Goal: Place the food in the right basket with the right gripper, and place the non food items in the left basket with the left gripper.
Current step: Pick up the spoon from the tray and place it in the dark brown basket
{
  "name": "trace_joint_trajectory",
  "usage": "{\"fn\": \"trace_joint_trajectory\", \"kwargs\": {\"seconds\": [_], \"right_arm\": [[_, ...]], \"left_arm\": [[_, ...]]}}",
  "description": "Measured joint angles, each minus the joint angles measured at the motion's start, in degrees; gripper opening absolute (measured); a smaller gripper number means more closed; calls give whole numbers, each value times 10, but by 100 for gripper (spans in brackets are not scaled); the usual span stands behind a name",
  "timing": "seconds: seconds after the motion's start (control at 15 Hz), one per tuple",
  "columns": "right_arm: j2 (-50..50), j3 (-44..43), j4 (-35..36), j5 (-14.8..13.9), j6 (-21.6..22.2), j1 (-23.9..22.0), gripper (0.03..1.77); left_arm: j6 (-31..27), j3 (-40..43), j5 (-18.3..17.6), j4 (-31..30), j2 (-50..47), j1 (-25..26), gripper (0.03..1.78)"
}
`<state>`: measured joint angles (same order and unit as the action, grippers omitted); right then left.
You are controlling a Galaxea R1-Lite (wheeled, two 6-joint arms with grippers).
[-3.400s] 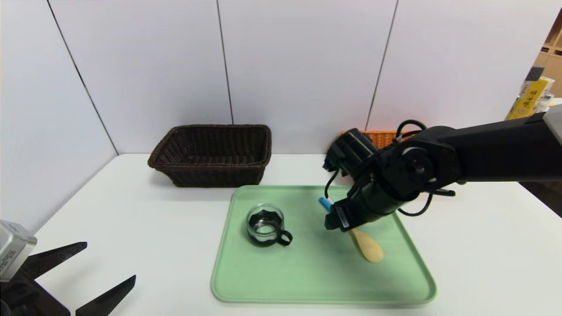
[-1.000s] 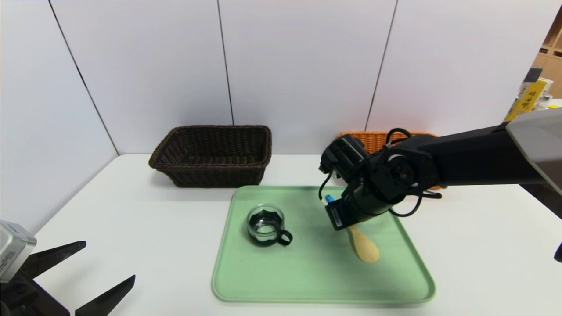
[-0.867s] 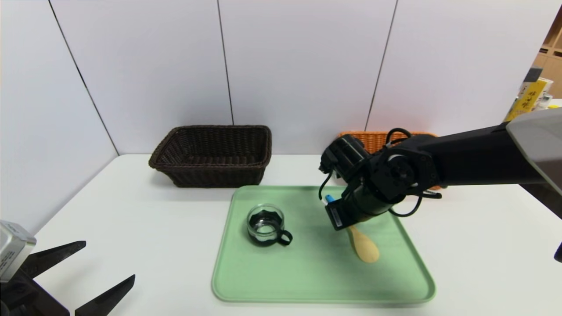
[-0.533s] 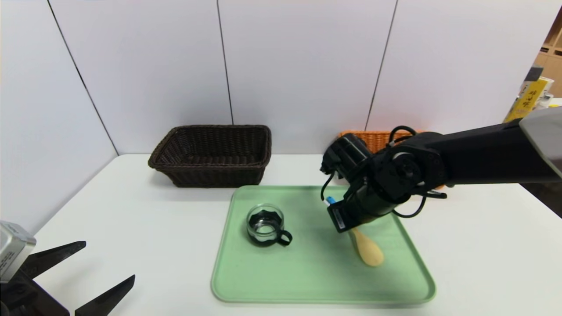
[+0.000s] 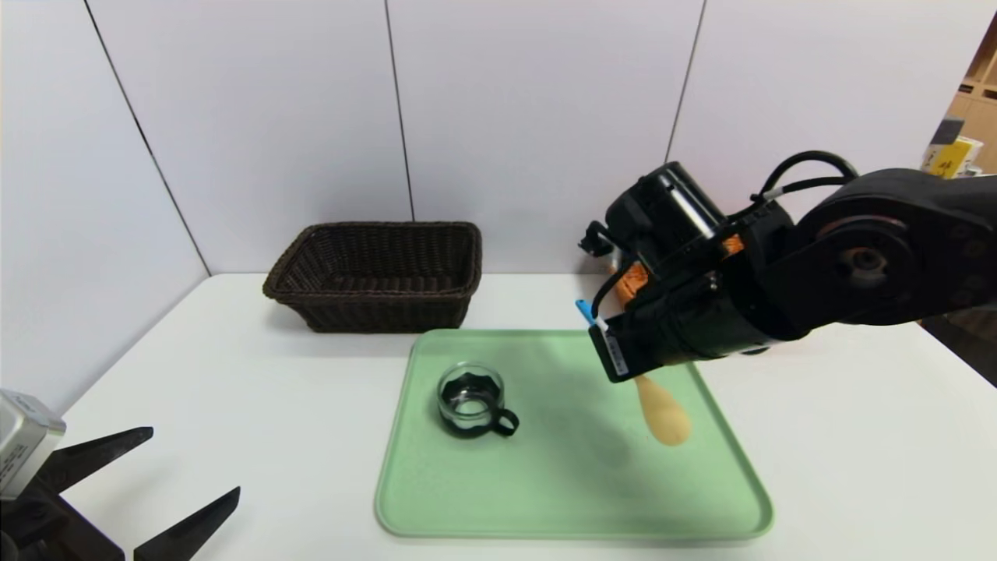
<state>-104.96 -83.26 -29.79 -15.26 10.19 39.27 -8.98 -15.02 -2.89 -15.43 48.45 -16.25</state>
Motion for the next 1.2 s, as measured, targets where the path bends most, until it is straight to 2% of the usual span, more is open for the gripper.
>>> {"fn": "trace_joint_trajectory", "kwargs": {"seconds": [0.4, 0.6, 0.87, 1.2], "right_arm": [[62, -22, 7, -1, 1, 18, 15], [68, -39, 60, 0, -6, 19, 15], [54, -55, 150, 2, -47, 22, 15], [5, -112, 176, 11, -60, 24, 15]], "left_arm": [[0, 1, 0, 0, 0, 0, 169], [1, 2, 0, 0, 0, 0, 169], [1, 3, 1, 0, 0, 0, 169], [1, 3, 2, 0, 0, 1, 169]]}}
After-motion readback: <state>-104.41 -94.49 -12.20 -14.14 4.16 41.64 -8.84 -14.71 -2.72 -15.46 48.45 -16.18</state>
